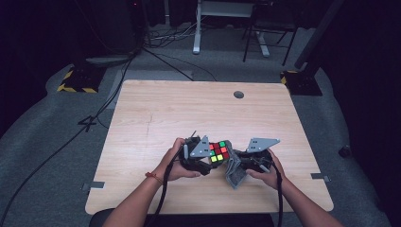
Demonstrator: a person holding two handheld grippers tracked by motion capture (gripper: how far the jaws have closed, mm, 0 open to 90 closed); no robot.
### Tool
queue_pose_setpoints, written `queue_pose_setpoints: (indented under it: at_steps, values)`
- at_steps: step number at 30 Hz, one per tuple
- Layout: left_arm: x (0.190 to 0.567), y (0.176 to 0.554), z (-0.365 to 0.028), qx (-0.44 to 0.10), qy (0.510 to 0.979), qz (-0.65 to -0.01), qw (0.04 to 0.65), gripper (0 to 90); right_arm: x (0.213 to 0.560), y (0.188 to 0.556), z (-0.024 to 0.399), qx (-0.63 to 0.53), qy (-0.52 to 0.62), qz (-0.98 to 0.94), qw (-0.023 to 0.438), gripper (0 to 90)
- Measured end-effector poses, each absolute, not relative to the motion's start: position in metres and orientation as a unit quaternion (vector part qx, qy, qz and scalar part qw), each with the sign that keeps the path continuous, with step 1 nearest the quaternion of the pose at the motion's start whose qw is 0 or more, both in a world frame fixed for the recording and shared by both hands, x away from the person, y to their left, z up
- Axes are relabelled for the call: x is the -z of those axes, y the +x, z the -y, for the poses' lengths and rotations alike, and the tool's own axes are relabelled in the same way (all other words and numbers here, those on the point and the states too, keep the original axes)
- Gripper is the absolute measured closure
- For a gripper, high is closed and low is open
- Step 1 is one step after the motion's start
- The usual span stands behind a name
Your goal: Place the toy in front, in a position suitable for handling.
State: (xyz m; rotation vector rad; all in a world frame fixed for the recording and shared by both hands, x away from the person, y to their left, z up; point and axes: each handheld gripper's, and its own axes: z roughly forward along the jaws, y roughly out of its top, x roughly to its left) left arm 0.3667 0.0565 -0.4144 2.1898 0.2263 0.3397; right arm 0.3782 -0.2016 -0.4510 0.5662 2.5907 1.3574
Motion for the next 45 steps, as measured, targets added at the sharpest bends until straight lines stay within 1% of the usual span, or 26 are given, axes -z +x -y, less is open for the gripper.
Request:
queue_pose_setpoints:
  at_steps: [5, 7, 11, 16, 23, 30, 34, 38, 42, 45]
  values:
    - [0.415, 0.368, -0.062, -0.155, 0.886, -0.106, 0.424, 33.5, 0.457, 0.378, 0.196, -0.43, 0.179, -0.882, 0.072, 78.8]
    - [0.418, 0.368, -0.064, -0.169, 0.893, -0.112, 0.402, 33.4, 0.458, 0.381, 0.199, -0.424, 0.186, -0.883, 0.077, 78.4]
    - [0.427, 0.367, -0.068, -0.172, 0.903, -0.122, 0.373, 33.4, 0.457, 0.386, 0.21, -0.412, 0.204, -0.884, 0.088, 77.7]
    - [0.443, 0.368, -0.078, -0.151, 0.911, -0.142, 0.357, 33.4, 0.459, 0.393, 0.219, -0.391, 0.218, -0.888, 0.106, 76.6]
    - [0.456, 0.364, -0.096, -0.137, 0.912, -0.165, 0.348, 33.3, 0.464, 0.399, 0.228, -0.356, 0.233, -0.9, 0.099, 75.2]
    - [0.464, 0.361, -0.112, -0.13, 0.908, -0.19, 0.349, 33.2, 0.471, 0.39, 0.251, -0.338, 0.247, -0.903, 0.101, 72.0]
    - [0.471, 0.36, -0.115, -0.124, 0.91, -0.199, 0.342, 33.2, 0.473, 0.389, 0.262, -0.339, 0.258, -0.899, 0.1, 66.7]
    - [0.475, 0.358, -0.114, -0.118, 0.91, -0.2, 0.342, 33.0, 0.473, 0.386, 0.267, -0.34, 0.259, -0.898, 0.104, 58.5]
    - [0.477, 0.357, -0.115, -0.108, 0.913, -0.202, 0.338, 32.4, 0.472, 0.384, 0.271, -0.341, 0.264, -0.896, 0.106, 45.5]
    - [0.478, 0.356, -0.117, -0.101, 0.914, -0.202, 0.336, 31.7, 0.47, 0.384, 0.274, -0.349, 0.265, -0.893, 0.106, 37.9]
